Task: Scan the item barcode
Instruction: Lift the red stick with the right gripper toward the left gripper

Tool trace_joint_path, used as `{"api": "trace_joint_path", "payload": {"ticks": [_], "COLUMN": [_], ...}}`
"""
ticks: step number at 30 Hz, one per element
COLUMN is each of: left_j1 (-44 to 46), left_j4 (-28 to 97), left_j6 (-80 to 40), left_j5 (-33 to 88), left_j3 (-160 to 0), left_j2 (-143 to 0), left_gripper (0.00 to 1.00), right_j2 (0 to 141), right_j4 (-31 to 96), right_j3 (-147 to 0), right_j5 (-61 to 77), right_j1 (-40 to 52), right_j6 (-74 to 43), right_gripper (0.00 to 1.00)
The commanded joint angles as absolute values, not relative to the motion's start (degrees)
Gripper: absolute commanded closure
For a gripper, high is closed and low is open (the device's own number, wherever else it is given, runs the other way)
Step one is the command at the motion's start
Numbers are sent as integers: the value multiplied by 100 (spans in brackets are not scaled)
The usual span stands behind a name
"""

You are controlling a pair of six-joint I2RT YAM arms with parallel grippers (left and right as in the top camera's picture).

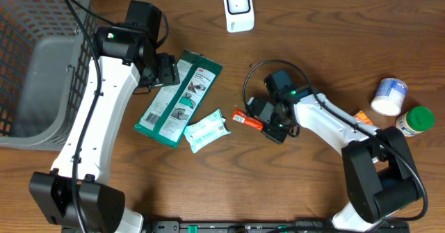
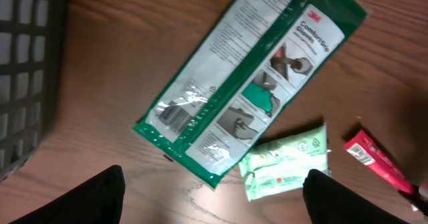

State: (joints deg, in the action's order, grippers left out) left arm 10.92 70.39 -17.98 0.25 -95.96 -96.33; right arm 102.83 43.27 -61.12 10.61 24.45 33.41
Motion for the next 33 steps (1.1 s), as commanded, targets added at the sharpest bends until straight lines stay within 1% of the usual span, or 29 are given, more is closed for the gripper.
{"api": "trace_joint_path", "payload": {"ticks": [1,4,6,7,10,13,14,17,20,21,23,26,28,31,33], "left_j1": [1068,1037,945,851,652,543,545,668,917,1007,1155,1376,1520,1675,1780], "left_j4": [6923,6818,6694,6584,6458,6466,6462,6436,6239,6110,5892,5535,5249,4971,4842], "left_j6": [-1308,-1194,-976,-871,-620,-322,-207,-145,-150,-152,-154,-615,-913,-939,-1225], "left_j5": [1004,1605,2290,2838,3894,4696,5081,5140,5137,5137,5131,4521,4097,4058,3577], "left_j3": [-9568,-9568,-9568,-9568,-9568,-9568,-9568,-9566,-9566,-9566,-9566,-9566,-9566,-9566,-9566], "left_j2": [-9612,-9570,-9489,-9426,-9317,-9284,-9282,-9284,-9284,-9284,-9284,-9284,-9286,-9288,-9297], "left_gripper": [17,17,17,17,17,17,17,18,18,22,27,30,30,30,30], "right_j2": [9780,9376,9179,9107,9019,8986,8982,8982,8978,8976,8976,8956,8912,8844,8827], "right_j4": [4558,4569,4563,4567,4528,4394,4254,3813,3131,2943,2602,2047,1629,1168,888], "right_j3": [-6646,-6657,-6657,-6657,-6657,-6657,-6657,-6657,-6657,-6657,-6657,-6657,-6657,-6657,-6657], "right_j5": [2150,2499,3072,3594,4456,4602,4672,5157,5441,5454,5454,5627,5754,5778,5828], "right_j1": [2233,1970,1756,1664,1546,1483,1483,1483,1520,1544,1590,1619,1616,1629,1658], "right_j6": [2600,1608,1039,963,880,349,-49,-548,-1498,-1710,-2051,-2530,-2897,-3280,-3507], "right_gripper": [99,99,99,99,99,99,99,99,99,99,99,99,99,99,99]}}
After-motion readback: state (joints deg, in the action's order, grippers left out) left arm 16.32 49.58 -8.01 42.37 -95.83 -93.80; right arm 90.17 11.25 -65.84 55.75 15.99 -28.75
